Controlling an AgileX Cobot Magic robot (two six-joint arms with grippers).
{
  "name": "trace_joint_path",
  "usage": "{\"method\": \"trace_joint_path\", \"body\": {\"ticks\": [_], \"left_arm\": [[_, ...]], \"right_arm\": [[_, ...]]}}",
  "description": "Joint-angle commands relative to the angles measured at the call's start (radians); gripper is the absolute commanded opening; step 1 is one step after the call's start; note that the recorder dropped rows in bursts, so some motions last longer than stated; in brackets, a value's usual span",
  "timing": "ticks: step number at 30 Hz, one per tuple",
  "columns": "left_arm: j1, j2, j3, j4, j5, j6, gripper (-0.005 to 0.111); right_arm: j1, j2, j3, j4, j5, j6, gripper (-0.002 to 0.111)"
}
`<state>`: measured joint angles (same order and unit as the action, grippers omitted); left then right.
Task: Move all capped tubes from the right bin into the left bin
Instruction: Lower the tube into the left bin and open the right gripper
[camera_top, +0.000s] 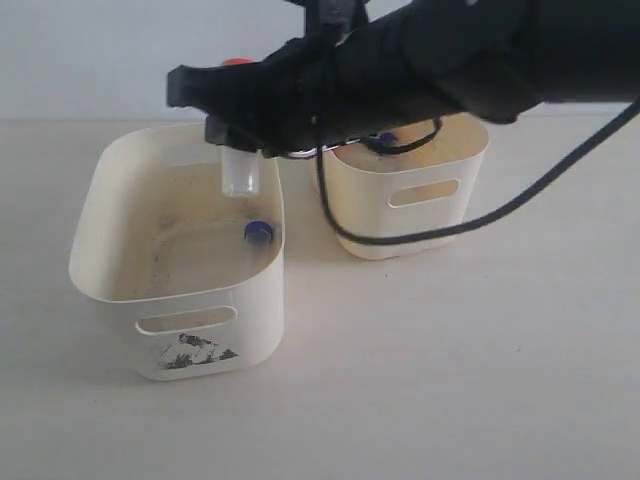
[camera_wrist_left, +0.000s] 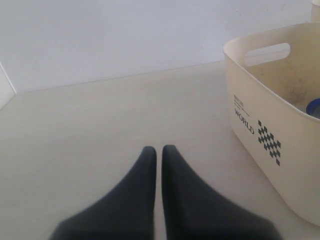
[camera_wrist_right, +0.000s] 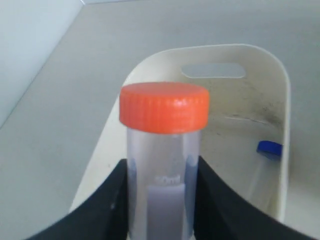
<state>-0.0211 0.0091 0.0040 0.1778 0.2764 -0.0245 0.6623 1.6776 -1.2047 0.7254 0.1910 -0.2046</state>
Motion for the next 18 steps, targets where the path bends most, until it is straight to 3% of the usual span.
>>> {"method": "trace_joint_path", "body": {"ticks": [1,6,8,13,14,16,17,18], "left_arm": [[0.001,-0.002,-0.004,-0.001,-0.016,-0.012,0.004],[0.001,-0.002,-0.004,-0.001,-0.016,-0.012,0.004],[0.001,-0.002,-0.004,-0.001,-0.016,-0.012,0.004],[0.001,-0.002,-0.004,-0.001,-0.016,-0.012,0.004],[0.001,-0.002,-0.004,-0.001,-0.016,-0.012,0.004],[0.001,-0.002,-0.004,-0.001,-0.016,-0.012,0.004],[0.001,-0.002,-0.004,-0.001,-0.016,-0.012,0.004],[0.001,-0.002,-0.004,-0.001,-0.016,-0.012,0.004]], "right_arm": [[0.083,0.072,0.004,0.006,-0.159,-0.014,0.0],[0.093,0.134,0.004,0.004,-0.167,-0.014,0.004],[0.093,0.148,0.004,0.004,-0.167,-0.014,0.018],[0.093,0.148,0.004,0.002,-0.173,-0.014,0.077],[0.093,0.148,0.004,0.002,-0.18,-0.014,0.08],[0.088,0.139,0.004,-0.001,-0.172,-0.014,0.075],[0.083,0.135,0.004,-0.003,-0.164,-0.014,0.071],[0.061,0.11,0.004,-0.014,-0.149,-0.026,0.056]]}}
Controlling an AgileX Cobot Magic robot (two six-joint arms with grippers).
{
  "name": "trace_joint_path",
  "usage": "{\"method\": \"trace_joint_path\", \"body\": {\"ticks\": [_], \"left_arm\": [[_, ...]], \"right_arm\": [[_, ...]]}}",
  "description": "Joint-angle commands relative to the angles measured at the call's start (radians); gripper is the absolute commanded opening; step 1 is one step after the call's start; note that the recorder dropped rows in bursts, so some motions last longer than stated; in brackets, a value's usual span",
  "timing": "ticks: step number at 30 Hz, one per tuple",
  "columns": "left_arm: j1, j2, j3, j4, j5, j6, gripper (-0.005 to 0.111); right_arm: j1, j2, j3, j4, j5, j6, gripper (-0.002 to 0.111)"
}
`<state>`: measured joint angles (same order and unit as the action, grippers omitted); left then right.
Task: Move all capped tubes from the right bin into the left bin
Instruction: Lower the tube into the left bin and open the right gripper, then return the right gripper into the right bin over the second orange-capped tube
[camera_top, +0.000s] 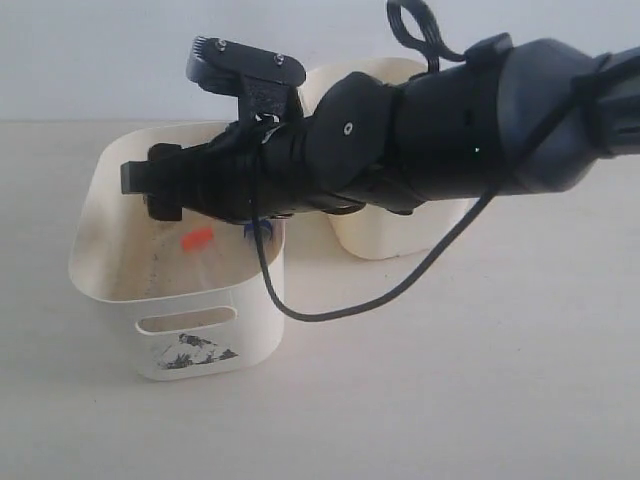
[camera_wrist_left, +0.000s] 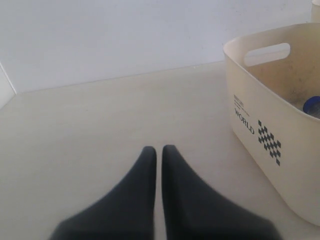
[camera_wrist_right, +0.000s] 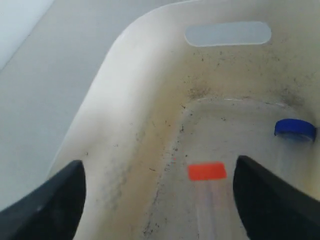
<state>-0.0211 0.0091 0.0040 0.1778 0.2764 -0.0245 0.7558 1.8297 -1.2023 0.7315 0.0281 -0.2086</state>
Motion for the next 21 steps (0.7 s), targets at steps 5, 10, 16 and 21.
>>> {"method": "trace_joint_path", "body": {"ticks": [5,10,16,21], "left_arm": [[0.001,-0.002,-0.004,-0.001,-0.016,-0.012,0.004],[0.001,-0.002,-0.004,-0.001,-0.016,-0.012,0.004],[0.001,-0.002,-0.004,-0.001,-0.016,-0.012,0.004],[0.001,-0.002,-0.004,-0.001,-0.016,-0.012,0.004]], "right_arm": [[-0.162,-0.15,-0.007,-0.117,0.001,-0.218,-0.001],[-0.379,-0.059,-0.194,-0.125,0.182,-0.263,0.0],[-0.436,0.187,-0.547,-0.567,0.591,-0.003,0.0],[-0.436,0.276,-0.687,-0.771,0.773,0.139,0.0]]}}
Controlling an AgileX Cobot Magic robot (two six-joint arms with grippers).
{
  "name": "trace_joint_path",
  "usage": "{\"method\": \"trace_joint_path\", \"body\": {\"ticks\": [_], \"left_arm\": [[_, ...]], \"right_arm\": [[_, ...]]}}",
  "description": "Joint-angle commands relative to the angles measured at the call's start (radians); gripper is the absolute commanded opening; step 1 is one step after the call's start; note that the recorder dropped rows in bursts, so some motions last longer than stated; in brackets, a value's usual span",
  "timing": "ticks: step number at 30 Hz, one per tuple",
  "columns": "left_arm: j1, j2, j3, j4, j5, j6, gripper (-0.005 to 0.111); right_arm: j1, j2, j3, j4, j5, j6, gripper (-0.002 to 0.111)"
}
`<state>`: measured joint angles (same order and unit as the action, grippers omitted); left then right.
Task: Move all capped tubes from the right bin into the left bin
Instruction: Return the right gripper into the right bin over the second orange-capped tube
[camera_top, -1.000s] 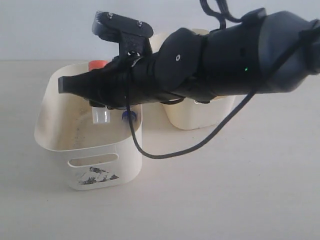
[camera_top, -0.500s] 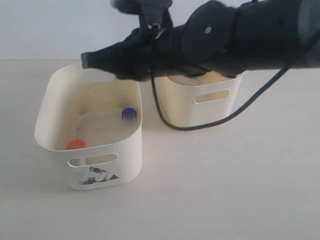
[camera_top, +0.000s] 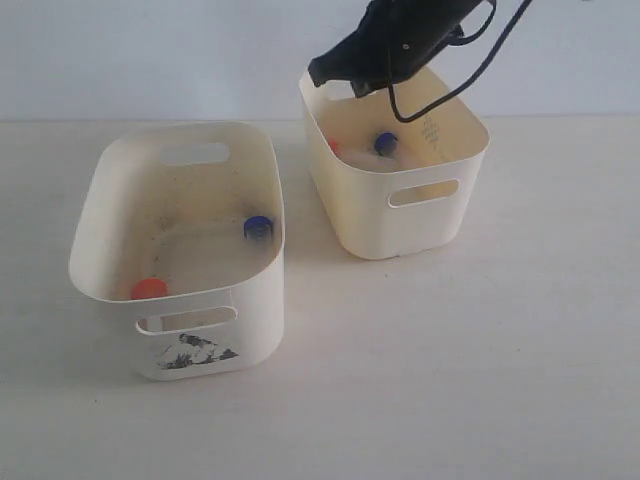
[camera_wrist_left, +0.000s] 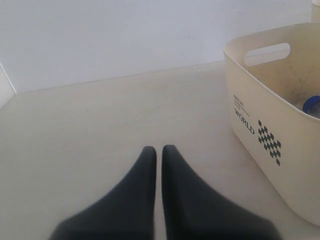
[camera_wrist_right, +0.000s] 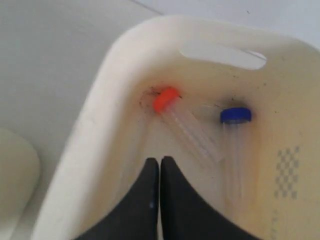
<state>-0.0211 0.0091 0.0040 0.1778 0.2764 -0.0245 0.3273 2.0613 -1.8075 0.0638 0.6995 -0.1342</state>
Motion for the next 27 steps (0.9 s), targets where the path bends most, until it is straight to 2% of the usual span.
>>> {"method": "trace_joint_path", "body": {"ticks": [1,7,16,22,25,27], "left_arm": [[0.001,-0.002,-0.004,-0.001,-0.016,-0.012,0.004],[0.001,-0.002,-0.004,-0.001,-0.016,-0.012,0.004],[0.001,-0.002,-0.004,-0.001,-0.016,-0.012,0.004],[0.001,-0.002,-0.004,-0.001,-0.016,-0.012,0.004],[0.001,-0.002,-0.004,-0.001,-0.016,-0.012,0.004],[0.001,-0.002,-0.004,-0.001,-0.016,-0.012,0.004]], "right_arm": [[-0.007,0.055,-0.097,-0.103,0.106,0.062,0.0],[-0.007,0.124,-0.158,-0.149,0.071,0.022,0.0],[-0.009,0.242,-0.159,-0.249,-0.049,-0.012,0.0],[-0.039,0.263,-0.159,-0.225,-0.082,0.002,0.0],[-0.067,0.263,-0.159,-0.164,-0.091,-0.03,0.01],[-0.084,0.263,-0.159,-0.139,-0.083,-0.068,0.022]]}}
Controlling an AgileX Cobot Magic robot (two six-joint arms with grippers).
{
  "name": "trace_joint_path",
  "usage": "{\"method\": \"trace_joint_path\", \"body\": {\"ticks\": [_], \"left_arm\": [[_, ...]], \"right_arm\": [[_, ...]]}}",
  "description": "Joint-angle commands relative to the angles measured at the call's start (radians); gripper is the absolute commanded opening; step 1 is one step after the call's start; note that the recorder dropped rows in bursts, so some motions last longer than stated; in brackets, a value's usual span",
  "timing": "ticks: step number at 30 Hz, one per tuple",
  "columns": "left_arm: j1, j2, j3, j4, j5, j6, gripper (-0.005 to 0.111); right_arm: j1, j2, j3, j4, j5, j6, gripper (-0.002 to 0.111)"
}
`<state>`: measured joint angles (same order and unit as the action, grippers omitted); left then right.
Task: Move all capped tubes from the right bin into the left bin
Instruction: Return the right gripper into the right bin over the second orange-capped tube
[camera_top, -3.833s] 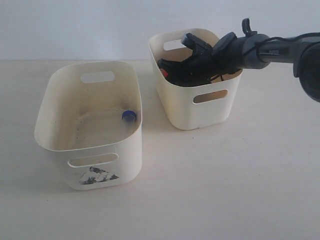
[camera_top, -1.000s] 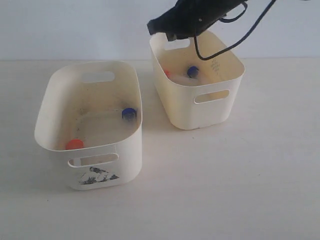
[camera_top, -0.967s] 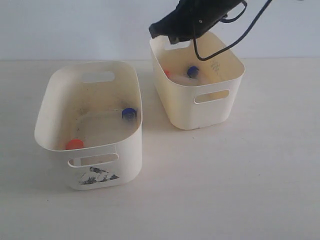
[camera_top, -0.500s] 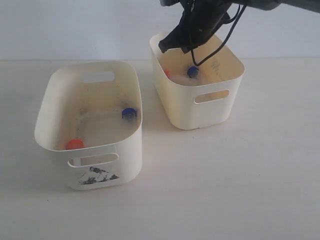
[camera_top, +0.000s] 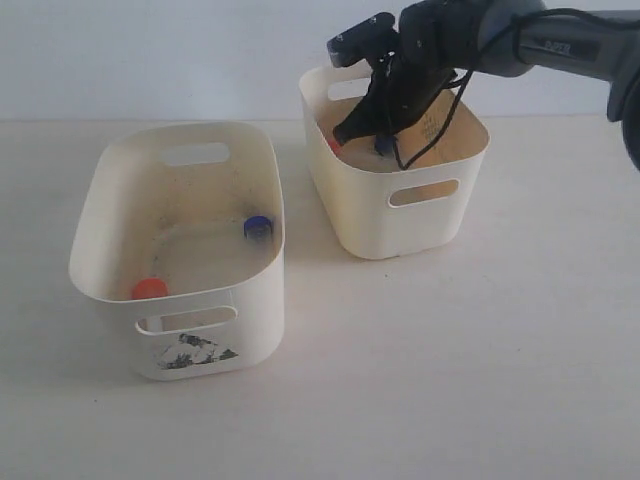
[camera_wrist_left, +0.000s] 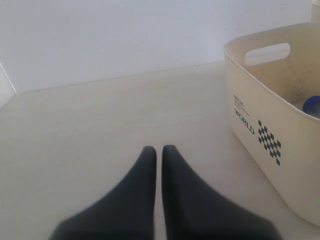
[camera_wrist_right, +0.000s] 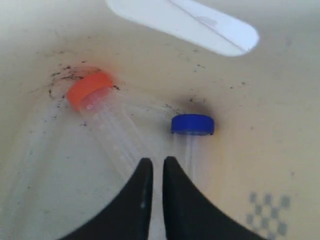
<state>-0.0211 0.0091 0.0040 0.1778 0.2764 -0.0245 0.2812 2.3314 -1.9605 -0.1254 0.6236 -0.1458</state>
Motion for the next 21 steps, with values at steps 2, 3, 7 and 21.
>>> {"method": "trace_joint_path", "body": {"ticks": [2,3,7,21], "left_arm": [[0.001,-0.002,-0.004,-0.001,-0.016,-0.012,0.004],[0.001,-0.002,-0.004,-0.001,-0.016,-0.012,0.004],[0.001,-0.002,-0.004,-0.001,-0.016,-0.012,0.004],[0.001,-0.002,-0.004,-0.001,-0.016,-0.012,0.004]], "right_arm": [[-0.042,-0.005,-0.006,0.05,-0.007,-0.089,0.035],[-0.042,-0.005,-0.006,0.05,-0.01,-0.118,0.04],[-0.04,0.002,-0.006,0.077,-0.022,-0.205,0.045],[-0.04,0.067,-0.006,0.09,-0.071,-0.278,0.045]]}}
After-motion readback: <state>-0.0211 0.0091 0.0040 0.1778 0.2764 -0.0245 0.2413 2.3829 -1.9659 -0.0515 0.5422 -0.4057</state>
